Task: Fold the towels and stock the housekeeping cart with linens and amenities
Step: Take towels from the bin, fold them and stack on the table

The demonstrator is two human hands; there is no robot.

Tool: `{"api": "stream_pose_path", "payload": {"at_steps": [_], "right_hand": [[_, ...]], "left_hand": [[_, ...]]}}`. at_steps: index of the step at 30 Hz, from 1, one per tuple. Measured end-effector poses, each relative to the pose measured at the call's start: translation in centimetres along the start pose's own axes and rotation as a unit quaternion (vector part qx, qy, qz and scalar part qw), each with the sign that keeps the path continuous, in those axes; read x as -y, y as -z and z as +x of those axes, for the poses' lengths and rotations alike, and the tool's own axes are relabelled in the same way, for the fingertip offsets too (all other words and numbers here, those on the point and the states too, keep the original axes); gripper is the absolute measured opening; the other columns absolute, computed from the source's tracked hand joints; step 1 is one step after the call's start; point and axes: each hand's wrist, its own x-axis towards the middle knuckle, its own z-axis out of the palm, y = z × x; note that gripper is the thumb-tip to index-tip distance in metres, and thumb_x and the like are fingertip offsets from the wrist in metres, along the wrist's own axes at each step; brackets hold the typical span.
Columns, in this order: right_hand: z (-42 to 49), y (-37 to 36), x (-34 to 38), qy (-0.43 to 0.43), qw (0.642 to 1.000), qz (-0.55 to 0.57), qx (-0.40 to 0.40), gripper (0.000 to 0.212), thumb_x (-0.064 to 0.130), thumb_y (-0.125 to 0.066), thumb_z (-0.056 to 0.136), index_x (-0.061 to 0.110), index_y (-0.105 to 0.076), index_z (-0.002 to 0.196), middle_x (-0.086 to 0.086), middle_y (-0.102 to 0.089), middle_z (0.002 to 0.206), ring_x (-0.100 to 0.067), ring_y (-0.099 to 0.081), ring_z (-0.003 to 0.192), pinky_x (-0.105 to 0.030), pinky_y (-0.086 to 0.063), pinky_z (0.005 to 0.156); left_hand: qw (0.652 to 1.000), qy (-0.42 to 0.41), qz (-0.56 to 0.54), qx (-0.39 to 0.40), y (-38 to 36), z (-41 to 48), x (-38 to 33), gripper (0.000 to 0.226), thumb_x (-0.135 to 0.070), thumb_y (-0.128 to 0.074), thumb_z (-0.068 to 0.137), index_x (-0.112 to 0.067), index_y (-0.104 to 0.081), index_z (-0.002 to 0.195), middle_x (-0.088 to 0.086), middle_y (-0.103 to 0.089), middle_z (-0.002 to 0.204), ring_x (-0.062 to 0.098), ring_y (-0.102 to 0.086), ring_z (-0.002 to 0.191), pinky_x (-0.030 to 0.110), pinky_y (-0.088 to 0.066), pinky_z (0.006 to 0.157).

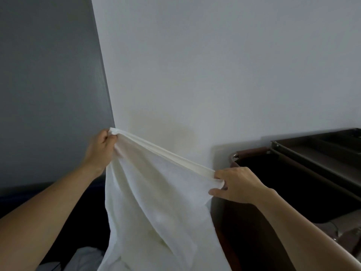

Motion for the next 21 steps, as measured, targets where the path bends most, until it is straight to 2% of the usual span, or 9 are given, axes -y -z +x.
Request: {"api": "stream_pose_path", "payload": {"at_steps": [4,6,8,11,13,16,19,20,21], "right_hand": [[-0.3,-0.3,0.8,-0.008,1.0,0.027,0.004,0.037,0.072,-0.047,0.088,0.037,-0.044,0.079,0.02,-0.051,0.068,0.004,-0.049,0.062,-0.011,-0.027,0.057],[-0.6,0.3,0.2,-0.044,0.995,0.084,-0.019,0.034,0.064,-0.053,0.091,0.038,-0.042,0.071,0.019,-0.049,0.065,0.005,-0.048,0.06,-0.01,-0.027,0.054],[-0.6,1.0,-0.5,-0.066,0.988,0.128,-0.058,0.036,0.057,-0.059,0.09,0.036,-0.043,0.066,0.014,-0.049,0.062,-0.001,-0.05,0.059,-0.014,-0.029,0.054],[0.9,2.9,-0.9,-0.088,0.97,0.196,-0.112,0.035,0.05,-0.064,0.09,0.023,-0.053,0.072,0.005,-0.055,0.061,-0.012,-0.054,0.058,-0.026,-0.039,0.054],[3.1,5.8,-0.9,-0.102,0.959,0.222,-0.146,0.032,0.048,-0.064,0.09,0.022,-0.052,0.076,0.003,-0.055,0.061,-0.016,-0.055,0.058,-0.031,-0.042,0.056],[7.1,12.6,-0.7,-0.109,0.934,0.209,-0.268,0.028,0.046,-0.064,0.091,0.025,-0.05,0.081,0.01,-0.052,0.062,-0.011,-0.052,0.06,-0.025,-0.036,0.053],[10.1,19.8,-0.2,-0.098,0.881,0.229,-0.403,0.025,0.048,-0.065,0.089,0.029,-0.05,0.084,0.013,-0.052,0.065,0.0,-0.049,0.063,-0.021,-0.034,0.053],[10.9,21.5,0.1,-0.095,0.875,0.245,-0.406,0.024,0.048,-0.065,0.088,0.029,-0.05,0.085,0.014,-0.052,0.068,-0.002,-0.049,0.065,-0.023,-0.034,0.055],[11.5,22.7,0.5,-0.097,0.886,0.254,-0.376,0.025,0.047,-0.065,0.089,0.028,-0.05,0.088,0.014,-0.052,0.073,-0.008,-0.05,0.068,-0.027,-0.035,0.057]], "left_hand": [[0.999,0.039,-0.006,0.0,-0.9,-0.5,0.2,0.029,-0.021,-0.046,0.1,0.002,-0.05,0.084,0.009,-0.044,0.073,0.021,-0.043,0.067,0.033,-0.031,0.059],[0.999,0.047,-0.001,0.007,-0.9,-0.6,0.7,0.032,-0.022,-0.046,0.1,0.006,-0.051,0.087,0.012,-0.045,0.075,0.022,-0.044,0.069,0.034,-0.032,0.061],[0.999,0.05,0.016,0.007,-0.7,-0.6,0.9,0.031,-0.024,-0.046,0.101,0.003,-0.052,0.087,0.01,-0.047,0.075,0.021,-0.044,0.068,0.033,-0.03,0.059],[0.998,0.065,0.012,-0.009,-0.3,0.3,0.2,0.03,-0.023,-0.047,0.099,-0.002,-0.05,0.078,0.006,-0.045,0.071,0.019,-0.04,0.064,0.033,-0.027,0.056],[0.998,0.055,-0.009,-0.025,0.2,1.9,-1.7,0.029,-0.019,-0.048,0.099,-0.007,-0.046,0.072,0.005,-0.042,0.069,0.019,-0.038,0.066,0.033,-0.027,0.057],[0.992,0.01,-0.104,-0.063,1.8,5.7,-6.6,0.027,-0.011,-0.046,0.1,-0.011,-0.048,0.073,0.004,-0.042,0.069,0.016,-0.038,0.065,0.029,-0.032,0.055],[0.986,-0.037,-0.118,-0.111,4.3,8.9,-11.5,0.027,-0.011,-0.047,0.101,-0.013,-0.05,0.074,0.002,-0.043,0.066,0.011,-0.036,0.057,0.014,-0.031,0.043],[0.986,-0.041,-0.116,-0.115,5.1,9.7,-12.4,0.024,-0.012,-0.047,0.101,-0.011,-0.053,0.077,0.004,-0.045,0.068,0.011,-0.037,0.057,0.016,-0.033,0.045],[0.986,-0.033,-0.118,-0.114,5.7,10.4,-13.0,0.023,-0.013,-0.048,0.101,-0.011,-0.055,0.079,0.006,-0.048,0.073,0.012,-0.039,0.058,0.021,-0.034,0.049]]}}
